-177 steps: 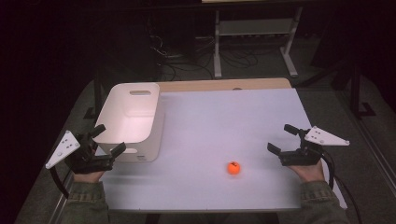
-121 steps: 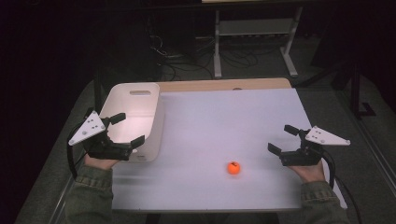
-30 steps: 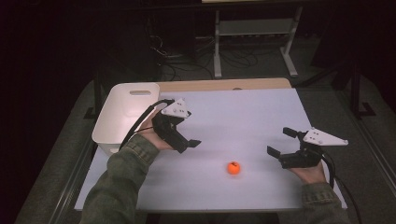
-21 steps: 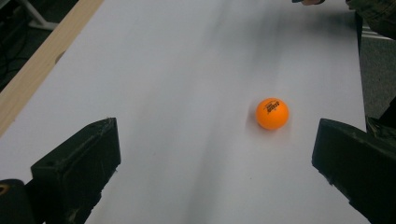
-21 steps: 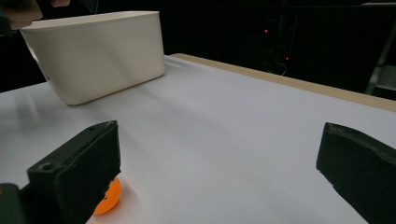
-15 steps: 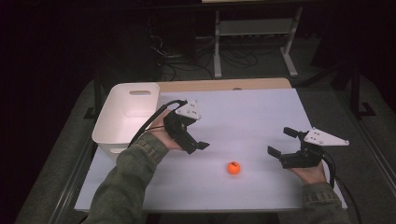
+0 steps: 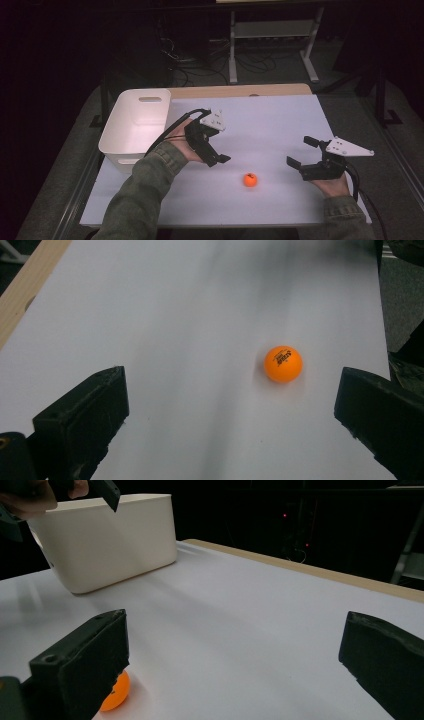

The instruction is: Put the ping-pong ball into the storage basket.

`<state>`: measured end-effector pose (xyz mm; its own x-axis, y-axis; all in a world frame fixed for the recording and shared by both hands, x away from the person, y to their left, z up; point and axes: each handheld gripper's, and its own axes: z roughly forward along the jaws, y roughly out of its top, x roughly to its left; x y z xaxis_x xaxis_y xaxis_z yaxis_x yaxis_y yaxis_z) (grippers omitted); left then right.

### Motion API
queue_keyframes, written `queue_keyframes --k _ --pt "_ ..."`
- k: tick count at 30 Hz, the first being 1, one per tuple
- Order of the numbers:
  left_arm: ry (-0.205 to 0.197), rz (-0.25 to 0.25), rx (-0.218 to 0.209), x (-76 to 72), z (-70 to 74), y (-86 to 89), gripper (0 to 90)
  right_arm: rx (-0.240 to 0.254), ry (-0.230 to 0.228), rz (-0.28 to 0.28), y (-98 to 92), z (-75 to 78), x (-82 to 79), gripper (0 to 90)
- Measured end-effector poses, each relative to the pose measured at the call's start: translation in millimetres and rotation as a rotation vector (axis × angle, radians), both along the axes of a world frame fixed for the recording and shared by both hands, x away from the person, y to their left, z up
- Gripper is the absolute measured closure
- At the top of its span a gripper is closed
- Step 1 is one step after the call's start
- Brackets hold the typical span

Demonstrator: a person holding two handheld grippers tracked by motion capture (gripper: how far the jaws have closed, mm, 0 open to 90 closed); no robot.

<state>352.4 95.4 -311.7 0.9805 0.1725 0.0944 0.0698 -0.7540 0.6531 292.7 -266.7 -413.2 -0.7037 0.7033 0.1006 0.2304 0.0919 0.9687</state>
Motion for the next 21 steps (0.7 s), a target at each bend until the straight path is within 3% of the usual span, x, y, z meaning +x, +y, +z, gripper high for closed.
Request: queue_keyframes --k 21 --pt "-0.002 -0.064 0.063 -1.6 -12.5 -27.4 0.6 0.001 0.013 0.009 1.6 -0.8 0.2 0.0"
